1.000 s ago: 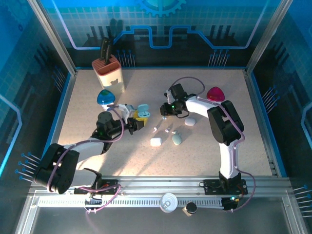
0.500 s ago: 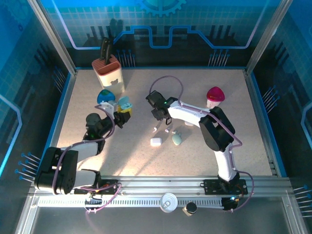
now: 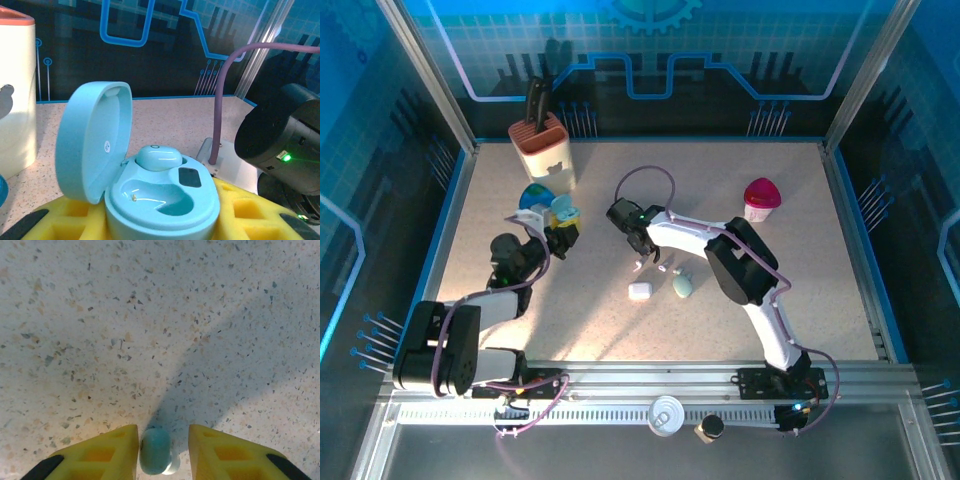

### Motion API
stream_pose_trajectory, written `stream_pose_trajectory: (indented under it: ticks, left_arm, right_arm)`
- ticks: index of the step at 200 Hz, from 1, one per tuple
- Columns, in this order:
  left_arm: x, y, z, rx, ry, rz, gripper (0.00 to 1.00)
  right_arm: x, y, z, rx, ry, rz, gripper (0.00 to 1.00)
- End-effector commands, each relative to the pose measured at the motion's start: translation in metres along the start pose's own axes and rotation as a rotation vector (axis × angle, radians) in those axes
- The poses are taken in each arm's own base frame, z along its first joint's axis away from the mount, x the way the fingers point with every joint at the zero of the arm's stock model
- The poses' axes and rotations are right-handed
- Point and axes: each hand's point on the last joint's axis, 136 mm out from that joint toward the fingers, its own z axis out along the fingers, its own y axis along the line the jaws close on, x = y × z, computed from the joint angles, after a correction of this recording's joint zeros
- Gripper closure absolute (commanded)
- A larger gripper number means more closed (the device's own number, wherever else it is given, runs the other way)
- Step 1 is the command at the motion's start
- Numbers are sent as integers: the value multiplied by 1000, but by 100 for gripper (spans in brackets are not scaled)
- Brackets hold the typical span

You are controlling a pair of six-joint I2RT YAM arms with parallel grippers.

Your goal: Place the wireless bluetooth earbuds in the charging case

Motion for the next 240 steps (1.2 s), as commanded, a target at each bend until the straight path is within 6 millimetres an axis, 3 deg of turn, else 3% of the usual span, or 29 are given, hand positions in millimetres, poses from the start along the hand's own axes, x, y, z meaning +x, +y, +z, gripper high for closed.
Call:
stream_pose_trajectory:
  ticks: [1, 64, 87, 134, 162, 219, 240]
  left_arm:
    - [-5, 1, -2, 5, -33, -4, 70]
    - [-4, -7, -1, 55, -35, 17, 70]
    - [-4, -11, -1, 84, -39, 33, 70]
    - [0, -29, 6, 127, -28, 103, 70]
    - [3, -55, 18, 173, -17, 197, 70]
    - [4, -102, 39, 305, -36, 296, 75]
    - [2, -116, 45, 351, -64, 308, 75]
  right_arm:
    - [1, 4, 2, 22, 15, -31, 70]
    - [-1, 4, -2, 10, 10, -29, 87]
    - [0, 2, -7, -16, 5, -10, 87]
    - [-5, -17, -41, -192, -91, 174, 87]
    - [-9, -29, -81, -403, -213, 315, 87]
    - [-21, -47, -212, -924, -538, 468, 85]
    - [-25, -44, -247, -1074, -610, 467, 84]
